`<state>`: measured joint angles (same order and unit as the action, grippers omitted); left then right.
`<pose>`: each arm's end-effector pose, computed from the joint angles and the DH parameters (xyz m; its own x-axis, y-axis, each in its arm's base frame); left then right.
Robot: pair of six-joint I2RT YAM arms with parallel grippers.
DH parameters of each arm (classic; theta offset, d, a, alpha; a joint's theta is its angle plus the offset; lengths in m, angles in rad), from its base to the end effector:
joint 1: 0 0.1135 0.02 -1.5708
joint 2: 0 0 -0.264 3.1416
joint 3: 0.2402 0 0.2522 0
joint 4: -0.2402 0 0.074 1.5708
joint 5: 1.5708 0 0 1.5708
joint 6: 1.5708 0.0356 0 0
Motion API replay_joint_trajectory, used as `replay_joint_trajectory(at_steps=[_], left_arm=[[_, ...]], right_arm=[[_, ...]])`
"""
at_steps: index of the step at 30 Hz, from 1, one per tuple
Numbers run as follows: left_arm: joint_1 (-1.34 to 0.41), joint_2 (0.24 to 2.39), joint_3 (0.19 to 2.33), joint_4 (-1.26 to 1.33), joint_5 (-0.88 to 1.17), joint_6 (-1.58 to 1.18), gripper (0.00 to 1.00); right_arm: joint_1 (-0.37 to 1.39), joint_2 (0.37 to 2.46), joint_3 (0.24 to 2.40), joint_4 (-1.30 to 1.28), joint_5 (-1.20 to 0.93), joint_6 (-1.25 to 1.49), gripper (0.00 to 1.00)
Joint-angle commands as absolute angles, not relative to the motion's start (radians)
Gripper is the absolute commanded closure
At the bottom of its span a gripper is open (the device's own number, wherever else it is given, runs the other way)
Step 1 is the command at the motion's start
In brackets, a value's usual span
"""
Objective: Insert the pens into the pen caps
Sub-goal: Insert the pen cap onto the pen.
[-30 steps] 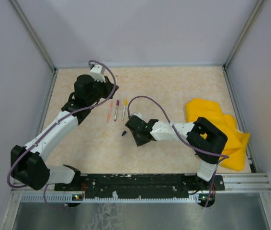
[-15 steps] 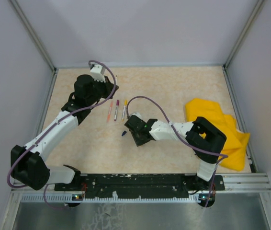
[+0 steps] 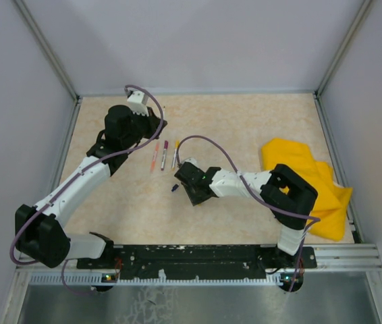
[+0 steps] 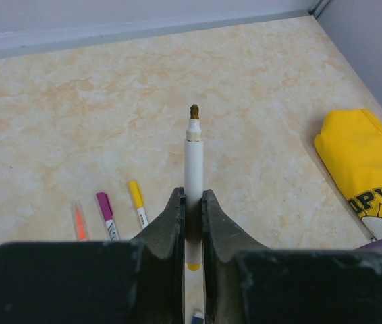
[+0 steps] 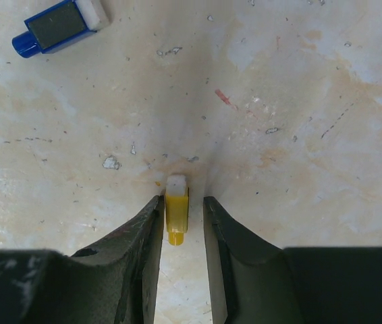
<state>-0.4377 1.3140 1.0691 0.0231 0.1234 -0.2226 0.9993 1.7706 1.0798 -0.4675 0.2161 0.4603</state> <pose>0.2805 -0.1361 0.3436 -0.3112 -0.0963 -0.9455 0.4723 0.8476 -0.2418 0.1920 0.2844 0.1628 -0.7882 -0.4235 -0.4464 -0.4742 0.8804 0.0021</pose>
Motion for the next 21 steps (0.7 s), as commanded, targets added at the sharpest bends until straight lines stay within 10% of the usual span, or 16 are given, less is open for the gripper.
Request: replay_joint_trajectory(at_steps=[1, 21], left_arm=[[-0.436, 1.294, 1.071, 0.046, 0.127, -0.210, 1.00], [-0.436, 1.286, 1.070, 0.047, 0.132, -0.205, 1.00]], right_arm=[[1.002, 1.810, 1.103, -0.478, 0.261, 0.433, 0.69], [1.011, 1.792, 1.106, -0.475, 0.261, 0.421, 0.87]])
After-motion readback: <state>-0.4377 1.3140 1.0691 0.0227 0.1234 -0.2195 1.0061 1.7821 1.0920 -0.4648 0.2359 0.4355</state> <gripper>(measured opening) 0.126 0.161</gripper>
